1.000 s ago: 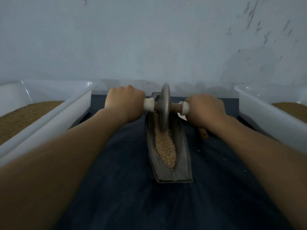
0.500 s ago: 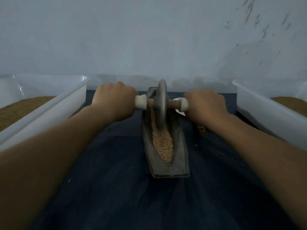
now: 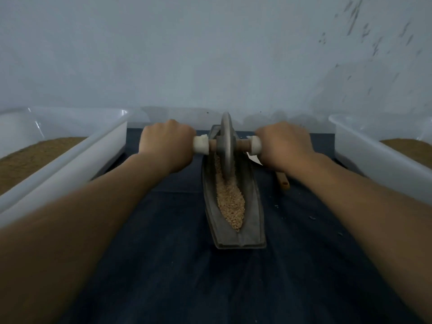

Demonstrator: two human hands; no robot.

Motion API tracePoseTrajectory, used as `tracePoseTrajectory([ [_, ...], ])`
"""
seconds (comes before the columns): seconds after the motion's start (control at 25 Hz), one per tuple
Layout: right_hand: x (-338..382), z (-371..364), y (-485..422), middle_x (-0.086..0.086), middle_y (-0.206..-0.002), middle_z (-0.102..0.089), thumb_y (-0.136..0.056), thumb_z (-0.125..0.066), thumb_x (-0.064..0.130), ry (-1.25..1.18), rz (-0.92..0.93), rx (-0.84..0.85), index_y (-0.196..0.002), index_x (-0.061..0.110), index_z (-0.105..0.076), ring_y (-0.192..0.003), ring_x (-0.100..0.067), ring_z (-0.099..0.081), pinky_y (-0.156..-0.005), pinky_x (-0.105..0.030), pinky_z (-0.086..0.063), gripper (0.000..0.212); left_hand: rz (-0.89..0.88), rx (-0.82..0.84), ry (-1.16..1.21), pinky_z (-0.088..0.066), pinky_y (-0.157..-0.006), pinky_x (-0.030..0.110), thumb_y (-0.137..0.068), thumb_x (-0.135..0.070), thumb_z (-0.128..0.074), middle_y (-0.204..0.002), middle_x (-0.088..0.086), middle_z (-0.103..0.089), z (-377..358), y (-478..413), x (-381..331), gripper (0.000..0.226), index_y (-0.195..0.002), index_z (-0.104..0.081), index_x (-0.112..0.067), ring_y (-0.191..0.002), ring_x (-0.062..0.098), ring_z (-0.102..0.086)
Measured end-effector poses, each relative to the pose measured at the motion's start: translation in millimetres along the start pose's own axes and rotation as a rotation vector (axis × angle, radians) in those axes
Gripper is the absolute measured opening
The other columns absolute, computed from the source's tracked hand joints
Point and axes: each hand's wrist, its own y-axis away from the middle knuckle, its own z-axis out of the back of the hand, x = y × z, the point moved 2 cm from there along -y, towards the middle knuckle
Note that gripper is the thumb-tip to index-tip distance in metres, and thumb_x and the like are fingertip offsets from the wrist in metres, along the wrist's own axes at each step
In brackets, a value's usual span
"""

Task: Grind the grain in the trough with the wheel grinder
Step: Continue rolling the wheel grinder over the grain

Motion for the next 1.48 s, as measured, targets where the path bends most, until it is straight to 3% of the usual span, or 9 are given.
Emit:
tracePoseTrajectory([
  [0.12,-10.5,0.7,11.6,0.01,-0.07,-0.055,-0.079,-0.07,0.027,0.009,0.12,-0.013,-0.084,0.033,-0.061,-0.061,-0.014,-0.052,-0.052,-0.026,-0.037,0.012,-0.07,0.012,0.023,-0.038,-0.06,0.034,-0.086,-0.028,-0.061,-0.079,-0.003,-0.051,1.0,11.7,7.9,0.008,-0.094,-0.063,-0.03,-0.071,0.025,-0.056],
  [0.28,-17.9,2.1,49.7,0.018,-0.044,-0.025,-0.048,-0.061,0.039,0.127,0.267,-0.304,-0.07,0.044,-0.035,-0.038,0.002,-0.021,-0.043,-0.012,-0.01,0.035,-0.149,-0.206,-0.016,-0.012,-0.047,0.016,-0.063,-0.032,-0.067,-0.056,-0.014,-0.017,3.6,47.9,16.0,0.03,-0.066,-0.037,-0.035,-0.044,0.006,-0.01],
  [0.44,-0.2,-2.9,4.0,0.004,-0.079,-0.062,-0.085,-0.067,0.032,-0.06,-0.004,0.03,-0.075,0.033,-0.051,-0.068,-0.019,-0.055,-0.057,-0.029,-0.041,0.019,-0.027,-0.038,-0.035,-0.037,-0.059,0.033,-0.087,-0.026,-0.06,-0.084,0.002,-0.058,4.1,0.9,-4.6,0.011,-0.096,-0.066,-0.028,-0.071,0.025,-0.058],
  [0.56,-5.9,-3.5,3.3,0.003,-0.083,-0.064,-0.085,-0.066,0.035,-0.114,0.003,0.175,-0.082,0.035,-0.058,-0.073,-0.02,-0.059,-0.059,-0.031,-0.046,0.009,-0.087,0.02,-0.055,-0.04,-0.063,0.035,-0.088,-0.025,-0.059,-0.092,0.004,-0.06,13.6,-9.9,-6.3,0.018,-0.104,-0.066,-0.026,-0.082,0.029,-0.062],
  [0.72,-25.6,-6.7,58.8,0.017,-0.047,-0.031,-0.056,-0.056,0.047,0.077,0.227,-0.288,-0.068,0.045,-0.041,-0.039,0.0,-0.028,-0.04,-0.015,-0.013,0.02,-0.211,-0.228,-0.054,-0.014,-0.045,0.018,-0.064,-0.034,-0.066,-0.055,-0.012,-0.021,10.6,45.1,10.5,0.015,-0.069,-0.052,-0.035,-0.041,0.014,-0.025],
  [0.96,1.3,-15.0,-12.1,0.0,-0.087,-0.063,-0.084,-0.064,0.023,-0.037,-0.032,-0.087,-0.094,0.029,-0.063,-0.076,-0.026,-0.055,-0.06,-0.03,-0.038,0.013,-0.014,-0.027,-0.035,-0.041,-0.062,0.036,-0.087,-0.026,-0.059,-0.084,0.003,-0.054,-2.3,-20.6,-5.1,0.015,-0.1,-0.066,-0.026,-0.076,0.029,-0.059],
  [1.08,-6.9,-14.7,6.5,0.007,-0.079,-0.059,-0.08,-0.066,0.03,-0.042,0.045,-0.027,-0.091,0.035,-0.062,-0.07,-0.021,-0.054,-0.057,-0.03,-0.039,0.012,-0.105,-0.066,-0.044,-0.036,-0.055,0.032,-0.083,-0.029,-0.061,-0.073,-0.002,-0.048,-0.9,-7.6,-0.5,0.007,-0.09,-0.064,-0.03,-0.063,0.023,-0.048],
  [1.24,-19.4,-4.5,47.3,0.017,-0.046,-0.038,-0.049,-0.062,0.036,0.013,0.223,-0.194,-0.071,0.044,-0.046,-0.037,-0.003,-0.036,-0.038,-0.015,-0.02,0.028,-0.237,-0.238,-0.038,-0.013,-0.046,0.016,-0.062,-0.039,-0.067,-0.052,-0.014,-0.029,-4.1,29.9,12.8,0.017,-0.065,-0.05,-0.036,-0.043,0.013,-0.024],
  [1.48,14.3,12.7,-34.7,0.001,-0.081,-0.051,-0.082,-0.063,0.019,0.047,0.053,0.024,-0.096,0.027,-0.066,-0.075,-0.024,-0.052,-0.062,-0.031,-0.037,0.016,0.043,0.05,0.166,-0.044,-0.066,0.036,-0.09,-0.029,-0.057,-0.092,0.004,-0.062,-16.9,-20.1,-0.6,0.009,-0.095,-0.063,-0.027,-0.082,0.029,-0.061],
])
